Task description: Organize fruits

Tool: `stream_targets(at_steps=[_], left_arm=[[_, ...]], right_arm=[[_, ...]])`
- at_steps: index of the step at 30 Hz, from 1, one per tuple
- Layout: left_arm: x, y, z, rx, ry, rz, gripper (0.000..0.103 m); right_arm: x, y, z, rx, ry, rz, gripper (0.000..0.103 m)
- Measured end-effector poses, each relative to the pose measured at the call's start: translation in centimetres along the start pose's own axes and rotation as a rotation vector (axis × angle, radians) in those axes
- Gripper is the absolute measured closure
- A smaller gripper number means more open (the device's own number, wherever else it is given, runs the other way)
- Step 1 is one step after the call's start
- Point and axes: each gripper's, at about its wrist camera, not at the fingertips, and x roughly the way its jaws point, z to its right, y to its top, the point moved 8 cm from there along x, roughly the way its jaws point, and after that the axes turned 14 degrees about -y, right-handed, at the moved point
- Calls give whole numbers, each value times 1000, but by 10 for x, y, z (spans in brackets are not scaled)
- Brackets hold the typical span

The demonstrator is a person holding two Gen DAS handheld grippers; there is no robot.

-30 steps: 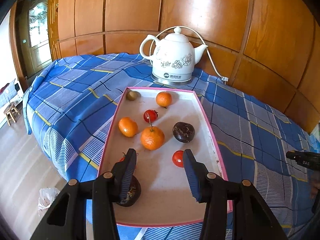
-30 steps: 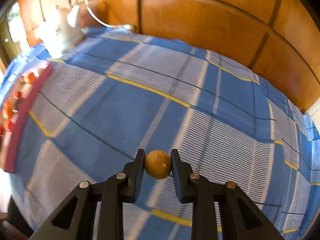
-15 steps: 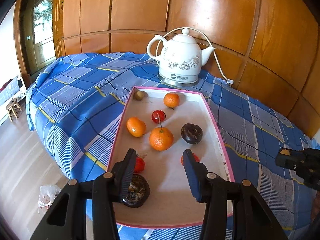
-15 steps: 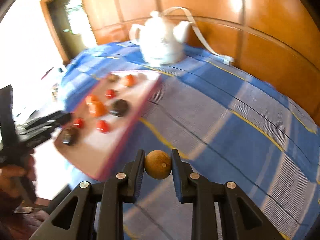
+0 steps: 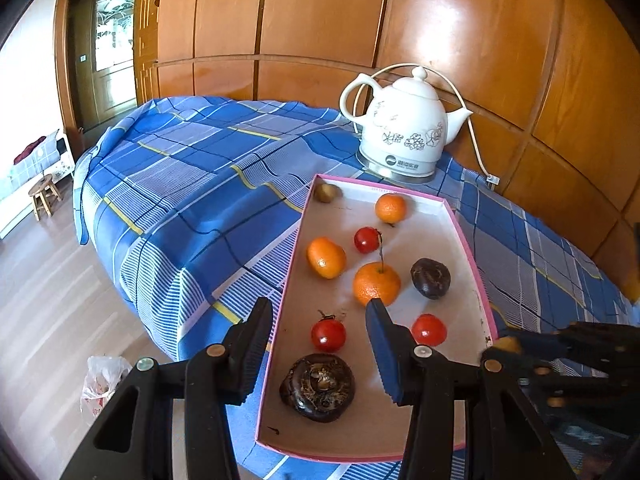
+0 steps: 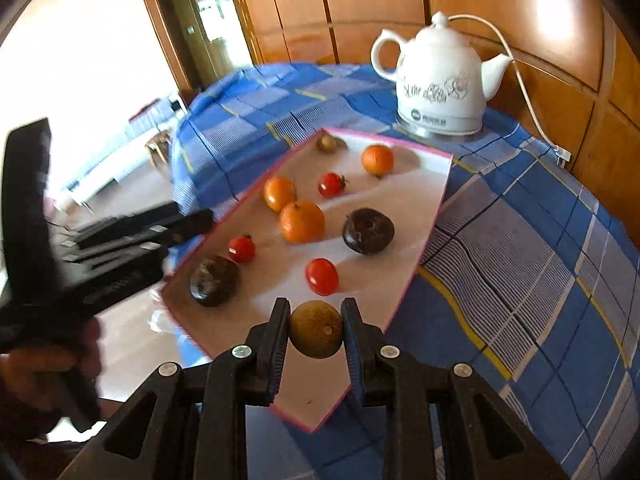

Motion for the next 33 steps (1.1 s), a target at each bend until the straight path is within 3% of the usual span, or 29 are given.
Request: stream_targets(at_steps=[5,14,16,24,28,33], left_arm=[[3,-3,1,4,-5,-10,54],[3,-4,3,6,-6,-12,54],[2,-3,4,6,-4,-9,54],[-4,0,5,11,3,6,54],[-6,0,5,13,4,10,54],[-8,0,4,10,6,14,52]], right_arm=[[16,-5,-2,-38,-34,-16,76],[2,-13,0,-45,-37,27,74],[-1,-14,-4,-53,-20,28,79],[5,-20,-32,-110,50,-1,81],[19,-16,-31,-108,-9,-13,81],[17,-9,-23,-50,-18,3,81]])
